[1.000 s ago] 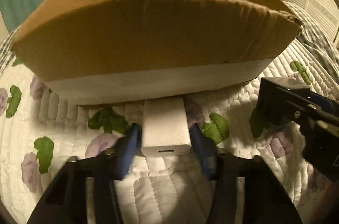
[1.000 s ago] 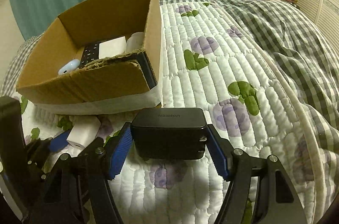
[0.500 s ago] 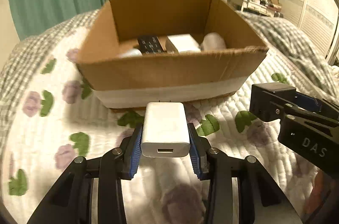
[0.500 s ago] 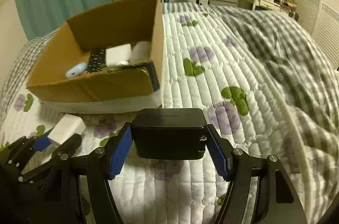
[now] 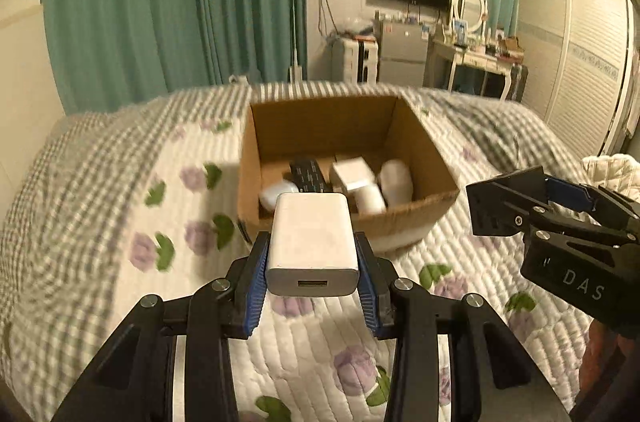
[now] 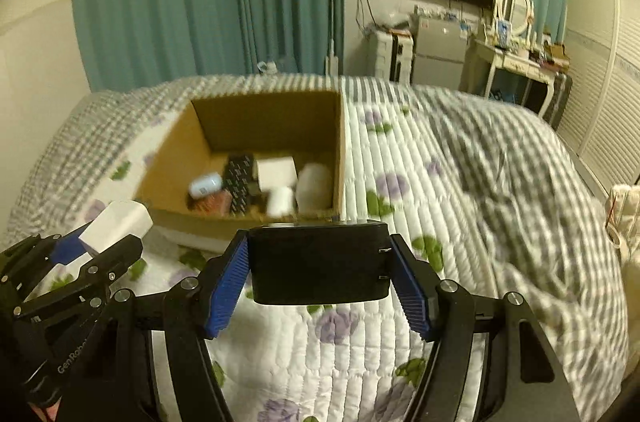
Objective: Organize rigid objects
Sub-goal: 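Carry both chargers into the box and open both tools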
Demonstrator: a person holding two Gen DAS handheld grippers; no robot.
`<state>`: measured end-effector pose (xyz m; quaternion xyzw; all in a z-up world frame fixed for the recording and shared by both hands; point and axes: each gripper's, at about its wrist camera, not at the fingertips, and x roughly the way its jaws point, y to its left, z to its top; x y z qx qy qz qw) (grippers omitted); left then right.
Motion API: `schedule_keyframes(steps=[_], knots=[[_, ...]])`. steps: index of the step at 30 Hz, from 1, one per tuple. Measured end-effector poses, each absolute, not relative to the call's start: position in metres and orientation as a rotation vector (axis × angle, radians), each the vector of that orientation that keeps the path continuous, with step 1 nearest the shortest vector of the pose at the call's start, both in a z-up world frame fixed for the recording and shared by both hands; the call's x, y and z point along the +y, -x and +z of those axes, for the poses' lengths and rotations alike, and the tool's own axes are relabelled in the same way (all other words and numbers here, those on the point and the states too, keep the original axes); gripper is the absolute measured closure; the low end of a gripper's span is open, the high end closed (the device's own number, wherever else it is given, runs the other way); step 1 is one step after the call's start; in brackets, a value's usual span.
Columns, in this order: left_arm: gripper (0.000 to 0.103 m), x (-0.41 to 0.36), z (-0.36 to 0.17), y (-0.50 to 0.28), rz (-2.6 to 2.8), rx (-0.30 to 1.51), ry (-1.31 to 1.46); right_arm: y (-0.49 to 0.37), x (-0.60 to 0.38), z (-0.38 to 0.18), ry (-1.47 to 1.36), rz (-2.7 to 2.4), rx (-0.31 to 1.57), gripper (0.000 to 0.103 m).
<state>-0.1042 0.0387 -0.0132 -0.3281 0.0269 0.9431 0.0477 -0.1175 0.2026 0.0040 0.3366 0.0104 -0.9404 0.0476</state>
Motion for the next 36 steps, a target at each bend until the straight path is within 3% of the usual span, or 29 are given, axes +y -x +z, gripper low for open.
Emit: schedule_keyframes(steps=[13, 26, 36], knots=[[0.063, 0.031, 0.036, 0.159, 2.89, 0.097, 0.87, 0.159, 0.186, 0.067, -0.846, -2.824, 0.029, 0.036], [0.063, 0.041, -0.03, 0.26, 2.819, 0.099, 1.061, 0.251, 0.182, 0.03, -0.924, -2.78, 0.046, 0.036], [0.062, 0.046, -0.06, 0.294, 2.779, 0.099, 1.191, 0.283, 0.182, -0.005, -0.994, -2.728, 0.069, 0.036]])
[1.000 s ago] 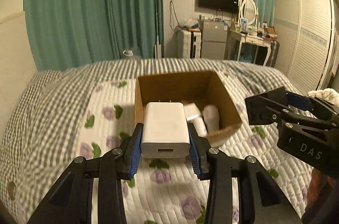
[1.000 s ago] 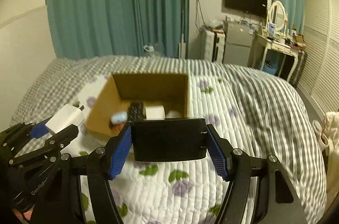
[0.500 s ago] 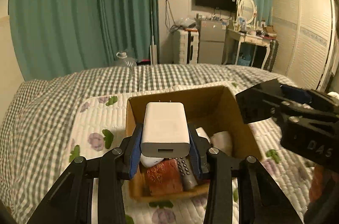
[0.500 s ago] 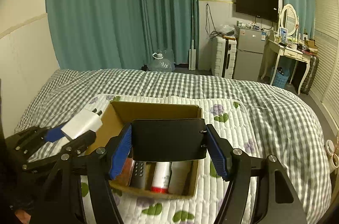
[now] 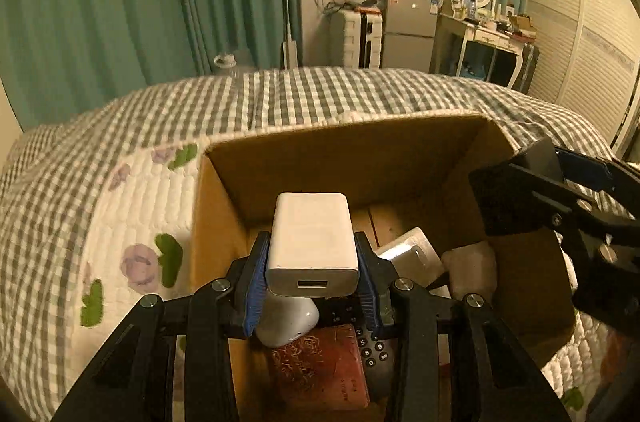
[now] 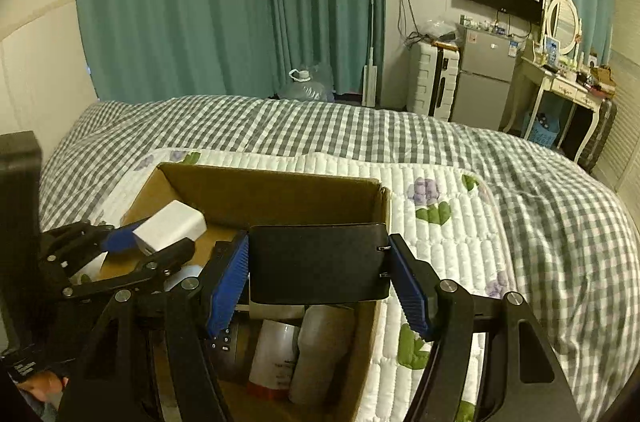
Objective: Organize rigid objects
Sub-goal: 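Carry both chargers into the box and open both tools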
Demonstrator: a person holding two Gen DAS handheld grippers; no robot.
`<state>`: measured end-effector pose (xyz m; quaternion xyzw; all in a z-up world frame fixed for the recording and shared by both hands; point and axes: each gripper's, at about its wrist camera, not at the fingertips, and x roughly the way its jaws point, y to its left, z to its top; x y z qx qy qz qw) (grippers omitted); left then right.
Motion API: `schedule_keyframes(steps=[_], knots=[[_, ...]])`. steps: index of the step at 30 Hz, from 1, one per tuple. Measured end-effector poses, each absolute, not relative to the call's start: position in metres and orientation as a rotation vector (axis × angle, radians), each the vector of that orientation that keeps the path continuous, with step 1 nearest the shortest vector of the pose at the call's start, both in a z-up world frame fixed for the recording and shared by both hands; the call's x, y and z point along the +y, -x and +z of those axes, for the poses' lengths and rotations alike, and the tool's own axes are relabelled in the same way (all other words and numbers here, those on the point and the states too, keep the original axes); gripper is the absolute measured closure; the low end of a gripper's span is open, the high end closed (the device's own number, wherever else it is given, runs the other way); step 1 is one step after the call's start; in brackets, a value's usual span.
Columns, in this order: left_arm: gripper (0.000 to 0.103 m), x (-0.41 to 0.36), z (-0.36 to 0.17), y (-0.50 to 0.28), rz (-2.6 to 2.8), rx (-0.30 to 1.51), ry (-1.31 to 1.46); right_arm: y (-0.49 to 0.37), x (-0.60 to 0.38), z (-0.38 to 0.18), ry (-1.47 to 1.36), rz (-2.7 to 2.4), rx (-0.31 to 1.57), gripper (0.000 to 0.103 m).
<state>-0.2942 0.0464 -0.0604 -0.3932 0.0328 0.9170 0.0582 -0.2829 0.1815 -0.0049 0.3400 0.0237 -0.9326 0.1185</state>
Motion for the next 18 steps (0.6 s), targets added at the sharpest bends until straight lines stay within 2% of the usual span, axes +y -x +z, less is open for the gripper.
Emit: schedule_keyframes(steps=[7, 18], knots=[[0.059, 0.048, -0.059, 0.293, 2.785, 0.085, 1.191, 0.281, 0.184, -0.003, -0.981, -2.712, 0.042, 0.036], [0.058, 0.032, -0.019, 0.271, 2.876, 0.107, 1.101, 0.281, 0.178, 0.006, -1.001, -2.695, 0.033, 0.036]])
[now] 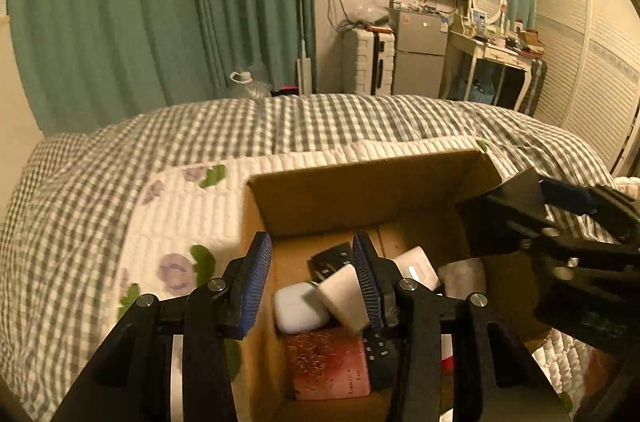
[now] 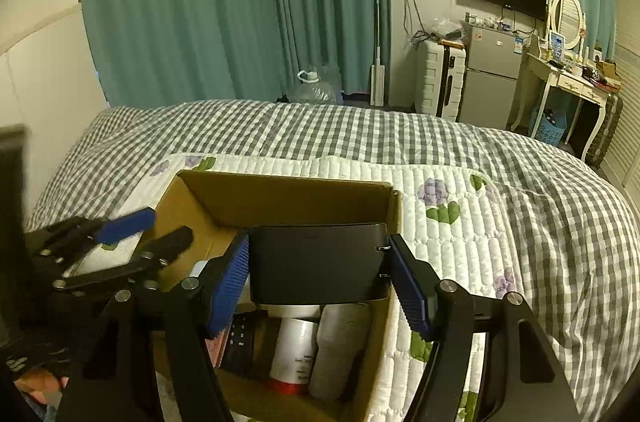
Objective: Organize rigid objects
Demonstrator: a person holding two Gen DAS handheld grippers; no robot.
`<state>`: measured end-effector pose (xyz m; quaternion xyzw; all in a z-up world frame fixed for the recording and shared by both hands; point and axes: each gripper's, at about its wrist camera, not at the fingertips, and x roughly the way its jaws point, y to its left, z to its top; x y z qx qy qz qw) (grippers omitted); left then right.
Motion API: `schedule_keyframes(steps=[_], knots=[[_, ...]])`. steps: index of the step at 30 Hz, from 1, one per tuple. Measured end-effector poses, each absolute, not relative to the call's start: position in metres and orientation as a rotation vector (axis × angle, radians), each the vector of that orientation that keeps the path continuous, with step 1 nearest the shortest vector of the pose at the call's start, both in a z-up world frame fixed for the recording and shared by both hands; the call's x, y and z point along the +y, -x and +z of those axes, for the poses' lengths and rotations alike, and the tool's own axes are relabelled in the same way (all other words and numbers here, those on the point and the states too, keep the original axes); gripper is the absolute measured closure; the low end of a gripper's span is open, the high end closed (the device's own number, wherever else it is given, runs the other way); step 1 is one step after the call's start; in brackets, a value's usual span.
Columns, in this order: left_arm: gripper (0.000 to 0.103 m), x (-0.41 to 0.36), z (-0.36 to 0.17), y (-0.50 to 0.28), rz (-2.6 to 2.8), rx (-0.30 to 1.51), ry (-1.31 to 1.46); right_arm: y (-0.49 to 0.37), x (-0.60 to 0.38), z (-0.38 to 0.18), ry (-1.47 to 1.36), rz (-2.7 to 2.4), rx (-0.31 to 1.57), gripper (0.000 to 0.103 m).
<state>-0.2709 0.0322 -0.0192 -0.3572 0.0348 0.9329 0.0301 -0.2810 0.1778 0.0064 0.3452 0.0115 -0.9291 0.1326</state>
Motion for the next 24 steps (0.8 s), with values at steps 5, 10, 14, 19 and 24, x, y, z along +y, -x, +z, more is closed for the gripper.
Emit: schedule_keyframes(steps=[5, 10, 14, 19, 24], knots=[[0.058, 0.023, -0.019, 0.276, 2.899, 0.106, 1.095, 0.306, 0.167, -0.01, -1.069, -2.683, 0.055, 0.036], [0.058, 0.02, -0.028, 0.285, 2.902, 0.123, 1.086, 0.332, 0.16, -0.028, -1.134, -2.677, 0.087, 0.036], [0.058, 0.02, -0.033, 0.287, 2.895, 0.113, 1.072, 0.342, 0.159, -0.036, -1.154, -2.685, 0.09, 0.035], [0.058, 0.023, -0.027, 0.278, 2.894, 0.115, 1.061, 0.332, 0.163, -0.027, -1.093, -2.708, 0.055, 0.033], [0.058, 0.027, 0.0, 0.254, 2.913, 0.111, 1.007, 0.304, 0.173, 0.001, -1.047, -2.752, 0.067, 0.033]])
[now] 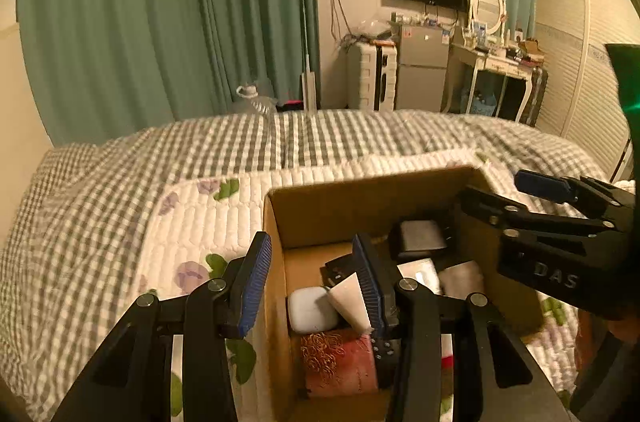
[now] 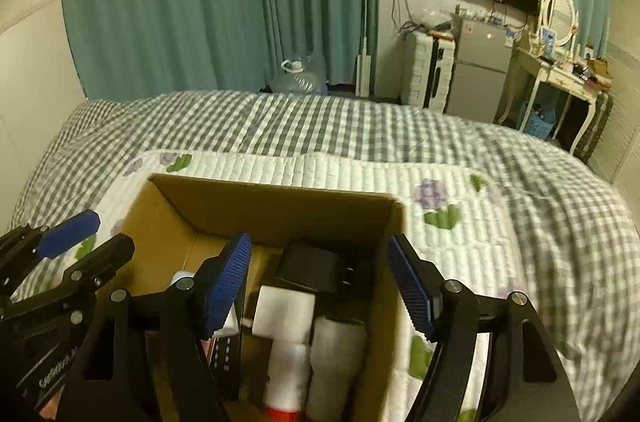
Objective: Organize rigid objects
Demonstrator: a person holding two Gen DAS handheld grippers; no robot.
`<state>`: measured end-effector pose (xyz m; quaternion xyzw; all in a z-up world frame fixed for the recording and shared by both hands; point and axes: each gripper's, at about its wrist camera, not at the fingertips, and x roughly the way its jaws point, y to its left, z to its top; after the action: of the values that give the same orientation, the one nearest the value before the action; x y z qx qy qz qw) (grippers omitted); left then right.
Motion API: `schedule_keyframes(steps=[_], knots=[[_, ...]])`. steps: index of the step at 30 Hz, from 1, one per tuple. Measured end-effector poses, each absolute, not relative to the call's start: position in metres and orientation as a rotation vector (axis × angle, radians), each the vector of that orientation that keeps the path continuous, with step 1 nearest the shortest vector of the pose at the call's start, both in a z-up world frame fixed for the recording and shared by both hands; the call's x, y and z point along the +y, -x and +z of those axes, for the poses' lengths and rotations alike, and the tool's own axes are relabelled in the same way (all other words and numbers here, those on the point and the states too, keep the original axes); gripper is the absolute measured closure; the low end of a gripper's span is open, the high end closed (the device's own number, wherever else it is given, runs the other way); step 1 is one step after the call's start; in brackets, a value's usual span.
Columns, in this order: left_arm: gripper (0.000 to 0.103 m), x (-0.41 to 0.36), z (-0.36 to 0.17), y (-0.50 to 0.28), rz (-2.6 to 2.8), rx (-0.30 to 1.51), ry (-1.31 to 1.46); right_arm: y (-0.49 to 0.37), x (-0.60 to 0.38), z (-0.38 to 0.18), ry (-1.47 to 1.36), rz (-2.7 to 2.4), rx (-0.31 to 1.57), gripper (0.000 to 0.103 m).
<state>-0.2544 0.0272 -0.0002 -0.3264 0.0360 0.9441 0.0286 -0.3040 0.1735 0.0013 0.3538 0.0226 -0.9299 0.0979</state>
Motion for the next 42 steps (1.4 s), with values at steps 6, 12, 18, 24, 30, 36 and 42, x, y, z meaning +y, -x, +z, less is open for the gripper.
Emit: schedule_keyframes(steps=[6, 12, 18, 24, 30, 36, 42], knots=[[0.058, 0.032, 0.058, 0.204, 2.957, 0.104, 0.835, 0.245, 0.186, 0.067, -0.899, -2.819, 0.071, 0.032], [0.058, 0.03, 0.11, 0.147, 2.989, 0.064, 0.683, 0.173, 0.192, 0.136, -0.689, -2.899, 0.111, 0.032], [0.055, 0.023, 0.129, 0.093, 3.007, 0.045, 0.556, 0.109, 0.191, 0.162, -0.542, -2.919, 0.122, 0.017], [0.033, 0.022, 0.098, 0.07, 3.009, 0.042, 0.556, 0.069, 0.19, 0.137, -0.509, -2.924, 0.093, 0.014], [0.002, 0.016, 0.061, 0.062, 3.086, 0.03, 0.598, 0.064, 0.197, 0.096, -0.542, -2.961, 0.049, 0.001], [0.0, 0.008, 0.031, 0.063, 3.105, -0.035, 0.635, 0.069, 0.199, 0.059, -0.604, -2.98, 0.029, 0.0], [0.0, 0.008, 0.019, 0.058, 3.105, 0.003, 0.649, 0.071, 0.199, 0.042, -0.613, -2.991, 0.035, 0.0]])
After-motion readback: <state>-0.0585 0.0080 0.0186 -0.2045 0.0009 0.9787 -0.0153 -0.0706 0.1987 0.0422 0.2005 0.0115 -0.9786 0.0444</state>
